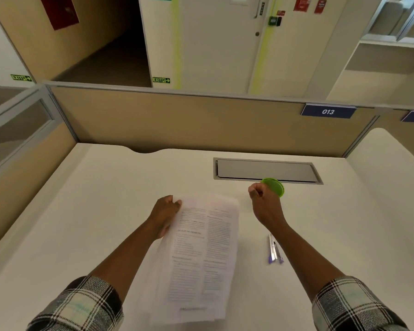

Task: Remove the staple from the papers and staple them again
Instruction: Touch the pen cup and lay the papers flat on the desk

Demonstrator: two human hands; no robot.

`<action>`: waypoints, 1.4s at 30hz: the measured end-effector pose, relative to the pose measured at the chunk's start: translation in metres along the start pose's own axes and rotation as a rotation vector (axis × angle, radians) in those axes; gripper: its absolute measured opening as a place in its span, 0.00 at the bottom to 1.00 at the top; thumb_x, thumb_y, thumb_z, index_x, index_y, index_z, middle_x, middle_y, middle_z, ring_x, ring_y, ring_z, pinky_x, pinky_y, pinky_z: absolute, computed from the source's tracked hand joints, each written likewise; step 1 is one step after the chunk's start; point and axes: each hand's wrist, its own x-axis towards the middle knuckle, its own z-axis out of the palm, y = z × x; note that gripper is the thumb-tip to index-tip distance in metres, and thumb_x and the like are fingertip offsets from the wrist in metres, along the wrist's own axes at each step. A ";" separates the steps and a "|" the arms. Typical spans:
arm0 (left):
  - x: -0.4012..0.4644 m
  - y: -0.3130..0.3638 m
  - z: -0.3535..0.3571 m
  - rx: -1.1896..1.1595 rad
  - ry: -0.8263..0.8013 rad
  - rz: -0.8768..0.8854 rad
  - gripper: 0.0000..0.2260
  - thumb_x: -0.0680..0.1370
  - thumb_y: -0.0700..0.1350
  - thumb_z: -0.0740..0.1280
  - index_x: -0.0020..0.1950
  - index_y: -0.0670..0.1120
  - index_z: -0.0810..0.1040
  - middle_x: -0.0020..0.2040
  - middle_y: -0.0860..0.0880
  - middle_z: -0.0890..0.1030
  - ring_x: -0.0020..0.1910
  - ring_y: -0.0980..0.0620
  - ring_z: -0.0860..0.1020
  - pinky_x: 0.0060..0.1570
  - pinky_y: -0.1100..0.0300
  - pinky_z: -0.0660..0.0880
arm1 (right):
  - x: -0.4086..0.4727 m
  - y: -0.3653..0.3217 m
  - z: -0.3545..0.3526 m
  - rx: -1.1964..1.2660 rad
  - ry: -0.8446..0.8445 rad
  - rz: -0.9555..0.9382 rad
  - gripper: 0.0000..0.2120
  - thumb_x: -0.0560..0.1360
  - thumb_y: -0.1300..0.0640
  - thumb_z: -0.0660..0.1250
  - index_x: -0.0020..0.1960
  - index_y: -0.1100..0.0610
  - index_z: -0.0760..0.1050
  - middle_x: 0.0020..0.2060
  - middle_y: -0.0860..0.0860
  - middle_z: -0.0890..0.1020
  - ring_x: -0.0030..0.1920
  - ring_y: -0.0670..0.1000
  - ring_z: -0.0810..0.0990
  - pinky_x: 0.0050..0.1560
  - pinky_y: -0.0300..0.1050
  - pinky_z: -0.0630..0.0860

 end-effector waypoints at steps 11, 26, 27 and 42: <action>0.038 -0.051 0.023 0.404 0.132 -0.101 0.22 0.81 0.45 0.59 0.72 0.34 0.65 0.72 0.35 0.69 0.71 0.38 0.67 0.70 0.49 0.63 | 0.033 0.041 -0.024 -0.422 0.007 0.240 0.09 0.77 0.57 0.59 0.42 0.52 0.76 0.41 0.53 0.79 0.47 0.57 0.76 0.52 0.49 0.62; 0.048 -0.124 0.044 1.173 0.177 0.431 0.31 0.79 0.55 0.47 0.75 0.36 0.61 0.77 0.38 0.61 0.76 0.41 0.61 0.71 0.45 0.60 | 0.129 0.093 -0.026 -1.115 -0.110 0.086 0.11 0.73 0.63 0.59 0.54 0.61 0.74 0.50 0.57 0.73 0.49 0.57 0.73 0.42 0.48 0.63; 0.049 -0.127 0.044 1.183 0.161 0.444 0.32 0.79 0.57 0.44 0.75 0.36 0.60 0.77 0.38 0.60 0.76 0.42 0.60 0.72 0.46 0.58 | 0.132 0.094 -0.025 -1.122 -0.109 0.094 0.11 0.73 0.62 0.60 0.54 0.61 0.74 0.51 0.57 0.73 0.49 0.57 0.73 0.42 0.49 0.63; 0.052 -0.139 0.041 1.098 0.133 0.380 0.37 0.78 0.62 0.37 0.77 0.38 0.55 0.78 0.41 0.57 0.77 0.45 0.57 0.75 0.49 0.56 | 0.137 0.096 -0.034 -1.019 -0.091 0.080 0.12 0.73 0.64 0.64 0.54 0.54 0.79 0.52 0.53 0.74 0.53 0.55 0.72 0.46 0.51 0.64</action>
